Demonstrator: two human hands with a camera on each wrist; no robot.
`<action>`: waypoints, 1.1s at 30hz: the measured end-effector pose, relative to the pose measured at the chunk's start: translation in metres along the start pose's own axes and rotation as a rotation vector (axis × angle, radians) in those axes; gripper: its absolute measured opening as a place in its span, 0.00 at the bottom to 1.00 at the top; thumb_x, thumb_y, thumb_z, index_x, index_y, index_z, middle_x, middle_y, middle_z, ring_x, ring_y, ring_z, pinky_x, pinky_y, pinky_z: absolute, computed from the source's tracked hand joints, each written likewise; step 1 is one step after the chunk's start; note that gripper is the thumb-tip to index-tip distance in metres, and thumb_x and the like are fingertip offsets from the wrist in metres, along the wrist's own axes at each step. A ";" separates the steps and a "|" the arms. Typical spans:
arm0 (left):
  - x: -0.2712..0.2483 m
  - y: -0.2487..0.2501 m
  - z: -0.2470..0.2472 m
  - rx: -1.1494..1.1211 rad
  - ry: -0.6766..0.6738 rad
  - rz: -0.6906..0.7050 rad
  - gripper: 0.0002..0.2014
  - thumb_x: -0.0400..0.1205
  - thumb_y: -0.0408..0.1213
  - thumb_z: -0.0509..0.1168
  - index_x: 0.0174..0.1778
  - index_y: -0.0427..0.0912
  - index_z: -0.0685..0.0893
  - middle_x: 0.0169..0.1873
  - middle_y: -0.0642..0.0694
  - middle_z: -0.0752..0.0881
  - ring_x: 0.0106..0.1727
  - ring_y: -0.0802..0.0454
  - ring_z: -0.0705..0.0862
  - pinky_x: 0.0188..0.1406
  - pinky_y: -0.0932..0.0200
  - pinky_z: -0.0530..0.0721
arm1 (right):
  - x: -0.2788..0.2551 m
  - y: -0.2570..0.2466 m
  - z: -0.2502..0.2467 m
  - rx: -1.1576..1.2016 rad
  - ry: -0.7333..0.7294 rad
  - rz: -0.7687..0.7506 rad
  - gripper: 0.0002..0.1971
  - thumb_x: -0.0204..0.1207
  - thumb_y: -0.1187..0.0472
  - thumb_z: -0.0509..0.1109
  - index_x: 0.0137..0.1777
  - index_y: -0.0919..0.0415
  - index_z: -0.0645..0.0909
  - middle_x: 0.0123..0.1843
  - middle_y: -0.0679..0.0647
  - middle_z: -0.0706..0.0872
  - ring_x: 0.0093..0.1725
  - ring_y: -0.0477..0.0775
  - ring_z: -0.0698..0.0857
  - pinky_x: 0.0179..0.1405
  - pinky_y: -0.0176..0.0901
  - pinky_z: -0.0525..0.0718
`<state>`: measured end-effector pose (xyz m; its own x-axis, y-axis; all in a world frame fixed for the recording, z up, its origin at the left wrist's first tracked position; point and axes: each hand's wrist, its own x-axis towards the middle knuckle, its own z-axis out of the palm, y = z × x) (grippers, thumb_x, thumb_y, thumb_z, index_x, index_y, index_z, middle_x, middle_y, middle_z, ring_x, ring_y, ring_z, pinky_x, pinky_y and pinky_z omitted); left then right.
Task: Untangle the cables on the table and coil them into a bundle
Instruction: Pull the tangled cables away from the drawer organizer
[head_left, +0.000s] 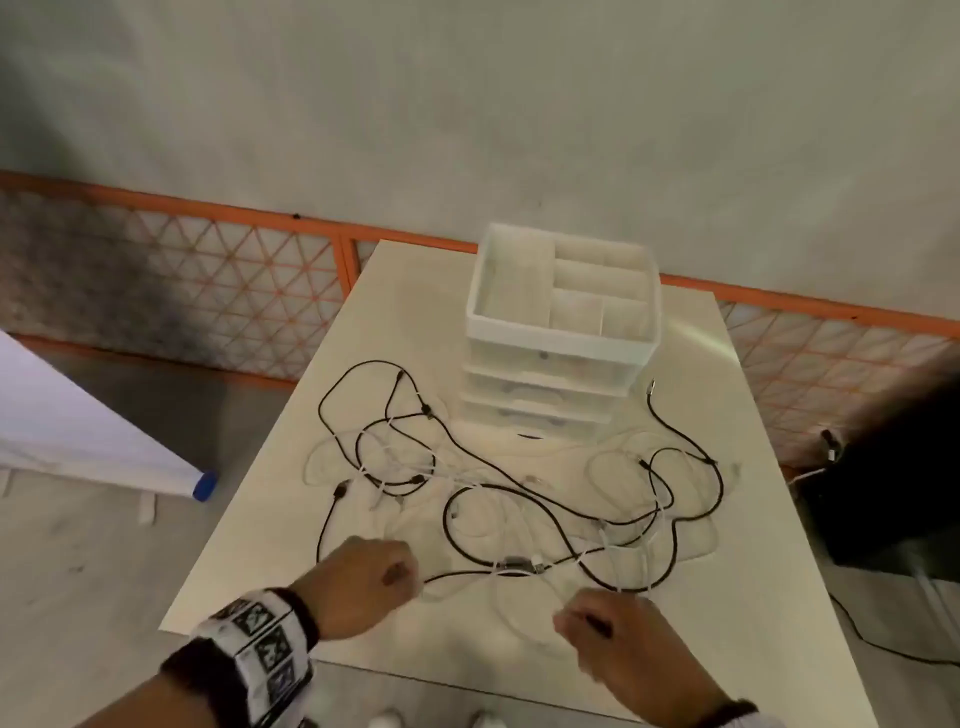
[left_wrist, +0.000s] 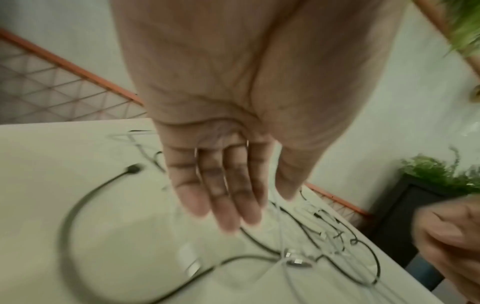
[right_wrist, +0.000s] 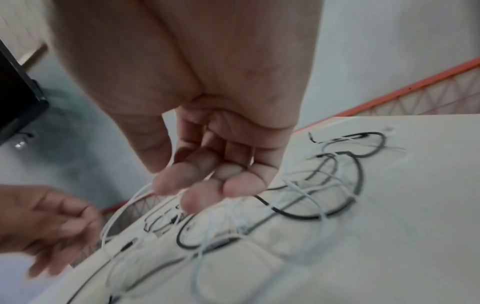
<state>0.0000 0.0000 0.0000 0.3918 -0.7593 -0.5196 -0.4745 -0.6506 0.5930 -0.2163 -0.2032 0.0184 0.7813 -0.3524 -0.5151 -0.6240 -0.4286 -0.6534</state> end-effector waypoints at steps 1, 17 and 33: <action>0.016 0.006 -0.002 -0.030 0.132 0.026 0.06 0.82 0.45 0.65 0.45 0.51 0.86 0.40 0.56 0.88 0.41 0.61 0.84 0.45 0.66 0.82 | 0.012 -0.001 -0.002 0.038 0.064 -0.059 0.12 0.81 0.51 0.70 0.36 0.52 0.85 0.32 0.51 0.89 0.28 0.38 0.83 0.34 0.32 0.79; 0.103 0.065 -0.022 0.238 0.319 -0.114 0.14 0.82 0.48 0.63 0.61 0.48 0.84 0.61 0.43 0.86 0.60 0.41 0.84 0.55 0.53 0.82 | 0.080 -0.027 -0.011 -0.075 0.221 -0.158 0.17 0.78 0.50 0.71 0.67 0.41 0.80 0.41 0.42 0.86 0.45 0.46 0.85 0.57 0.48 0.85; 0.040 0.061 -0.127 0.152 0.603 -0.050 0.14 0.85 0.50 0.62 0.36 0.49 0.80 0.32 0.53 0.80 0.36 0.51 0.80 0.28 0.62 0.68 | 0.061 -0.123 -0.109 0.431 0.597 -0.463 0.12 0.83 0.64 0.67 0.40 0.55 0.87 0.27 0.47 0.83 0.26 0.47 0.76 0.28 0.38 0.75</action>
<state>0.0872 -0.0720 0.0934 0.7715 -0.6312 -0.0793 -0.5336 -0.7099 0.4597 -0.0925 -0.2622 0.1278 0.7449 -0.6495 0.1525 -0.0921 -0.3265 -0.9407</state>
